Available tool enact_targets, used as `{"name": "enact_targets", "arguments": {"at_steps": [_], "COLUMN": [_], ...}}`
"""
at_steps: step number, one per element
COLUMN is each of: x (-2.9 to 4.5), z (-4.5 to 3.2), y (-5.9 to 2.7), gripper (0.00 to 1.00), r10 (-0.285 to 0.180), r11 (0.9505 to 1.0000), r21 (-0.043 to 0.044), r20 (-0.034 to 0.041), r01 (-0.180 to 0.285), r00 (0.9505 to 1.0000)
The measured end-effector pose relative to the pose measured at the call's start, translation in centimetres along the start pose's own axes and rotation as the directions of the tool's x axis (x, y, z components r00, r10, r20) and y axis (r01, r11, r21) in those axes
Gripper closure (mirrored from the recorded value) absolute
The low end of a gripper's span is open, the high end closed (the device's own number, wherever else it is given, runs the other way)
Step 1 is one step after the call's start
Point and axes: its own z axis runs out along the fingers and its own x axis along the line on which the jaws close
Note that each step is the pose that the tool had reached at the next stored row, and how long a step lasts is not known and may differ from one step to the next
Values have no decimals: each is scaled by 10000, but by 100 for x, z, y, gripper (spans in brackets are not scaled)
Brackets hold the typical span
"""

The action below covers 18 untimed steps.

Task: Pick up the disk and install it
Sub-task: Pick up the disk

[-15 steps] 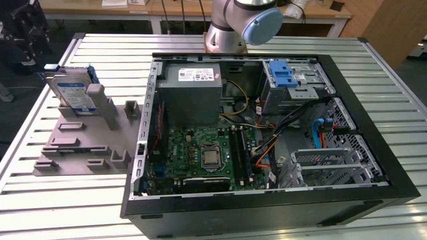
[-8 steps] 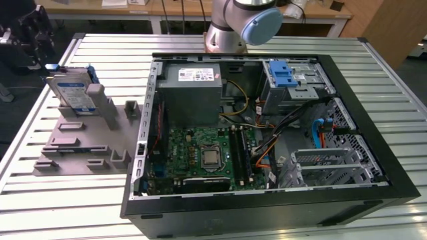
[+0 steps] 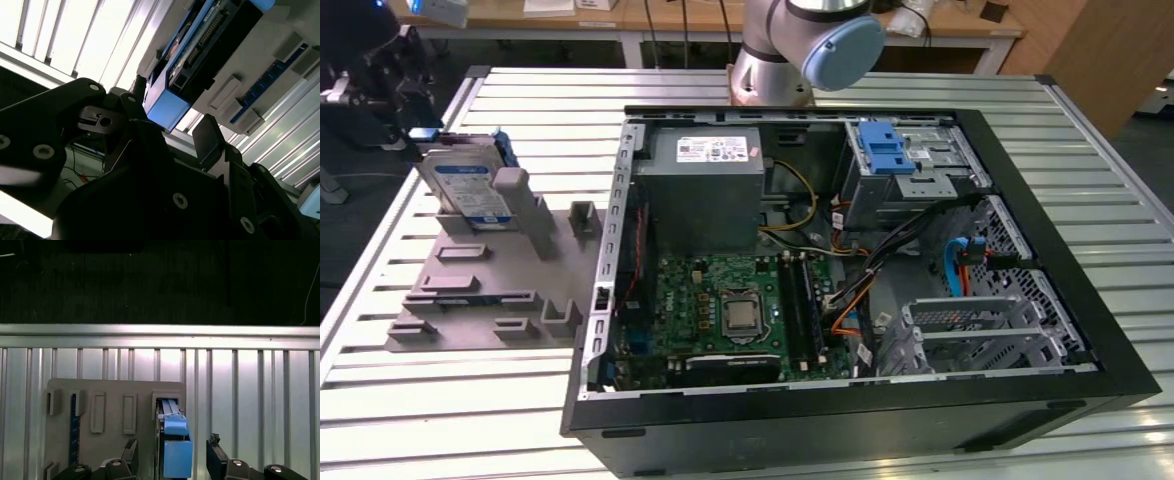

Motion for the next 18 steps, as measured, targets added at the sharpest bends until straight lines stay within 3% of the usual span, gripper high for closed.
{"name": "enact_targets", "arguments": {"at_steps": [14,18], "x": [0,1], "z": [254,267], "y": [-6,-6], "gripper": [36,49], "r10": [2,2], "r11": [10000,10000], "r21": [0,-2], "r20": [0,-1], "r01": [-2,-2], "r00": [10000,10000]}}
